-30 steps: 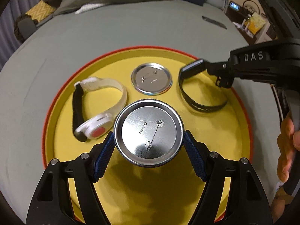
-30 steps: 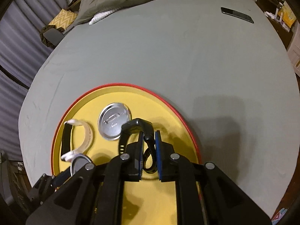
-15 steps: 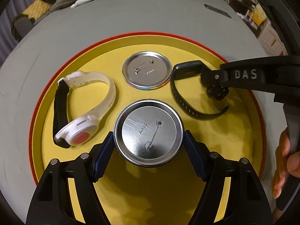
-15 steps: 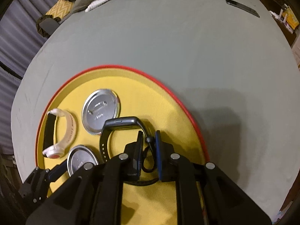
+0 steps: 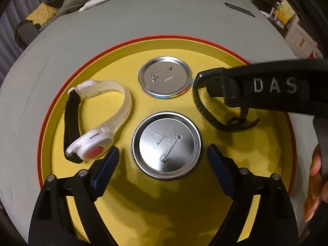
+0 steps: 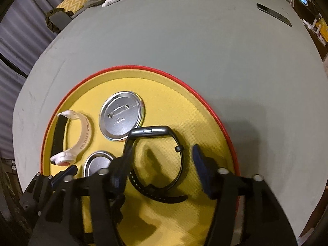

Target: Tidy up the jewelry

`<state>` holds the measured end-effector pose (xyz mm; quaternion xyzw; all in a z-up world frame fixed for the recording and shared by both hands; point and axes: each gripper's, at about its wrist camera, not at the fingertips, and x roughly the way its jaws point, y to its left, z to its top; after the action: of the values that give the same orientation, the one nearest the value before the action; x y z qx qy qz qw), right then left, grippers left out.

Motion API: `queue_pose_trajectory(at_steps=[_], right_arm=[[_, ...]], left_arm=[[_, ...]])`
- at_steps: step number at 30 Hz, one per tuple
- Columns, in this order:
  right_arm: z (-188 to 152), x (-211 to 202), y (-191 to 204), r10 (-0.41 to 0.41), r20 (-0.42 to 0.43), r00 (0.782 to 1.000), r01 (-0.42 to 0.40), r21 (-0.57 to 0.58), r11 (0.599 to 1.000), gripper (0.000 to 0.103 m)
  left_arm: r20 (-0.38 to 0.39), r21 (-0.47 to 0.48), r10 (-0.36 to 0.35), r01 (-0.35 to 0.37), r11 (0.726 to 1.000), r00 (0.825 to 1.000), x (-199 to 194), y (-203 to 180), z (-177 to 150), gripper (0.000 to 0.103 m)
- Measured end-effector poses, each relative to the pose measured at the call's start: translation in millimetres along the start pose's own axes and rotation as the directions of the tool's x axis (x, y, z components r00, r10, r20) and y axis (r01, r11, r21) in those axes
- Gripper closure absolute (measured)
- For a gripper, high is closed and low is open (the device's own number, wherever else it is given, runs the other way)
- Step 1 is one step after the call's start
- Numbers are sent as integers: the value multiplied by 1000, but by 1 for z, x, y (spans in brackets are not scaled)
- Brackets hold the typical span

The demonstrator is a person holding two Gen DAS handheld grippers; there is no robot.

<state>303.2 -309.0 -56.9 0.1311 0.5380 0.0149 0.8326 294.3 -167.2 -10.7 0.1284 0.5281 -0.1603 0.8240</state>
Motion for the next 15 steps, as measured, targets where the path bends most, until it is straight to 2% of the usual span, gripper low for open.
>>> queue_pose_trajectory(at_steps=[5,7,13,15], right_arm=[[4,-12,8,-1,7,1000,1,-17,1000,38],[5,-21,11,-3,14,1000,4,-24,1000,26],[1,-71,21,-10,48,999,12,-52,999,24],[0,-84,26,-15,47,999,18,-74,997,17]], left_arm=[[35,43,36,-37,998,999,-18,-5,-2,8],[51,55,43,-46,997,998,-30,-8,-4,7],[94,79,43,-51,996,995,-71,-17,-10,6],[120,82,53,-63,995,991,-93,-20,-17,6]])
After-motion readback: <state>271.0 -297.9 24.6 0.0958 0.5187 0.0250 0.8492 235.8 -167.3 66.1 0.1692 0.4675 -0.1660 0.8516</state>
